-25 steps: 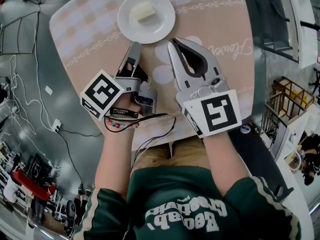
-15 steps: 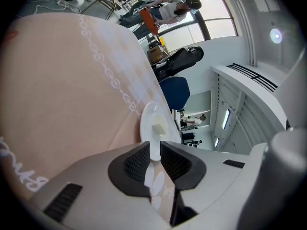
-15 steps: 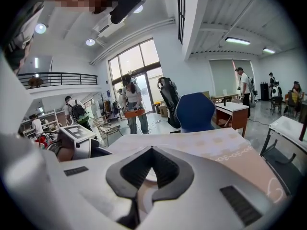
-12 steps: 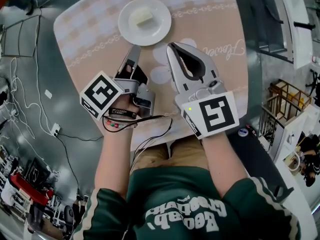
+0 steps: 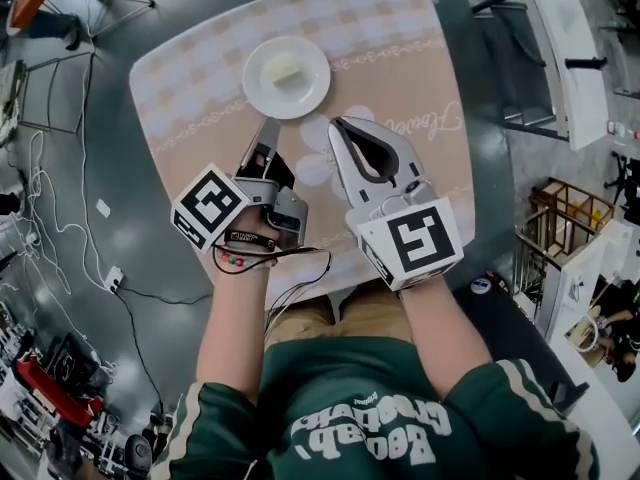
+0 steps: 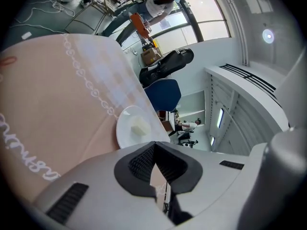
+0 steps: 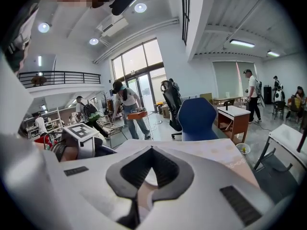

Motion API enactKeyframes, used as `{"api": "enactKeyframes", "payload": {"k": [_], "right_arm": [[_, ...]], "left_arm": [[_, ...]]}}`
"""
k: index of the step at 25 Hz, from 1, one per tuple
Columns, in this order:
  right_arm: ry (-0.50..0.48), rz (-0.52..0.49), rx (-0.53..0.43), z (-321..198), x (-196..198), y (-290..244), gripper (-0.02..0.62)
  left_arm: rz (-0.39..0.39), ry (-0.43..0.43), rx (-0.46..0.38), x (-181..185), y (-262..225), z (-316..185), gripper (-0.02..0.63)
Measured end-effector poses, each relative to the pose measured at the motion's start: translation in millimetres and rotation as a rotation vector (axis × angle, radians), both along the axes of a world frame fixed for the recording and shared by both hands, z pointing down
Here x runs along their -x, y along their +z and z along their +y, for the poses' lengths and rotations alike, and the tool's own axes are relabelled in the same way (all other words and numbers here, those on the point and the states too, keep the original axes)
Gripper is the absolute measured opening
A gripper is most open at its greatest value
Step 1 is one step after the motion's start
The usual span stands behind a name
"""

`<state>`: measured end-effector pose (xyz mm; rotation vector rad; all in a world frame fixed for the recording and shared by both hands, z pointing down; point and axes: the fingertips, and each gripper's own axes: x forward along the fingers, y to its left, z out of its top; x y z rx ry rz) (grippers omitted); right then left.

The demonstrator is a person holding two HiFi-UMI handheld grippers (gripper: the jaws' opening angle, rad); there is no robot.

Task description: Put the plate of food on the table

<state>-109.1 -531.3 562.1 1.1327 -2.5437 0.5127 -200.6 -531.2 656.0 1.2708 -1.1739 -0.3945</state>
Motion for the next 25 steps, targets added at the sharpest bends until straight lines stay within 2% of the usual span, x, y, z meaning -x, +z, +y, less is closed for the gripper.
{"api": "enactKeyframes", "payload": {"k": [6,12,20,25], "right_arm": [[-0.001,-0.008,0.000,3.7,-20.5,-40.5,0.015],[-0.029,-0.033,-0.049,6.7,-29.7,-85.4,0.015],[-0.068,-0.051,-0.117,19.8,-46.0,-134.2,0.015],[-0.093,-0.062,-0.150,28.1,-56.7,-159.3,0.015]], "left_arm": [[-0.055,0.043,-0.024,-13.8,-40.2,15.6,0.008],[-0.121,0.062,-0.079,-22.7,-81.5,18.8,0.008],[-0.395,0.142,-0.214,-42.7,-145.7,33.9,0.008],[-0.615,0.205,-0.319,-62.0,-191.6,39.1,0.008]]}}
